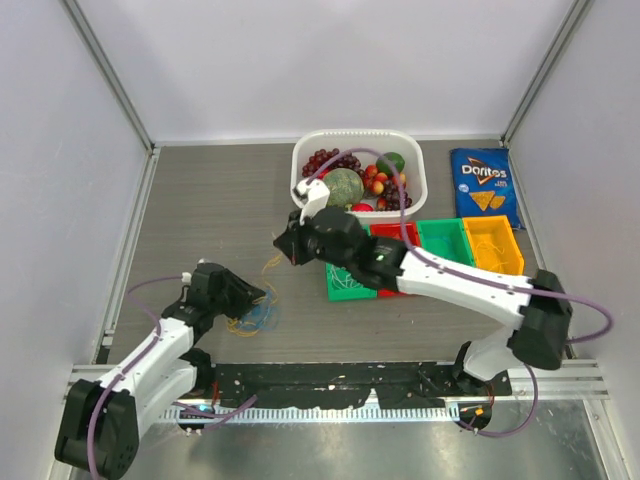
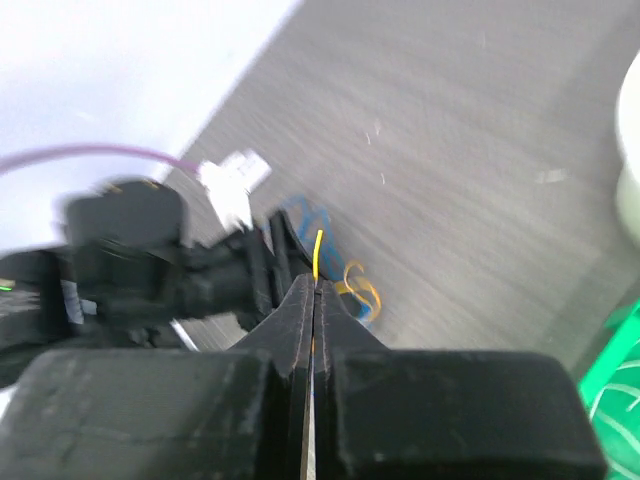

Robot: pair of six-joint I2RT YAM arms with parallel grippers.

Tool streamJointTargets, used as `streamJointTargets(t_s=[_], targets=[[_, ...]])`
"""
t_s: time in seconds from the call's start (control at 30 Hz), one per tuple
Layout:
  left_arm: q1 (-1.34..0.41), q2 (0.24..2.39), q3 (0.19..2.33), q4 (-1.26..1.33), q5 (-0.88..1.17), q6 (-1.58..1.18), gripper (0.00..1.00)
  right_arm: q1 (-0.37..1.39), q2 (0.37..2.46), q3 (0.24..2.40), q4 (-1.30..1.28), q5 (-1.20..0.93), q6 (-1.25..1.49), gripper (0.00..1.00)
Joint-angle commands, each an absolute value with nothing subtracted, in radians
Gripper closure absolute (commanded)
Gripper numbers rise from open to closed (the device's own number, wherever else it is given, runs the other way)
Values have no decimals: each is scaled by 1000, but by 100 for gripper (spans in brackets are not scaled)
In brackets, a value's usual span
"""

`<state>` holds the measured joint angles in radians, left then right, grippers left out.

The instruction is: Untangle the cables

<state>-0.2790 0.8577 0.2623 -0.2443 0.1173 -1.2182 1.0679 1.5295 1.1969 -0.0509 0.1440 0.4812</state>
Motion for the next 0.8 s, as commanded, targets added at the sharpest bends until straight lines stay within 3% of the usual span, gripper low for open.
streamJointTargets(t_s=[0.0,0.33,0.4,0.67,0.77], targets=[[-276,807,227,-117,95,-1209,54,1075,1361,1379,-153,218,379,99],[-275,675,176,-192,9,-1209,38,1074,1069,1543,-155,337,270,99],[-276,678,173,-184,9,-1209,34,1074,1060,1575,-152,336,267,99],[-275,690,209,-201,37,-1192,32,1074,1132,1732,-175,350,209,99],[-275,649,227,-137,145,-1167,23,1072,1185,1767,-184,345,198,99]])
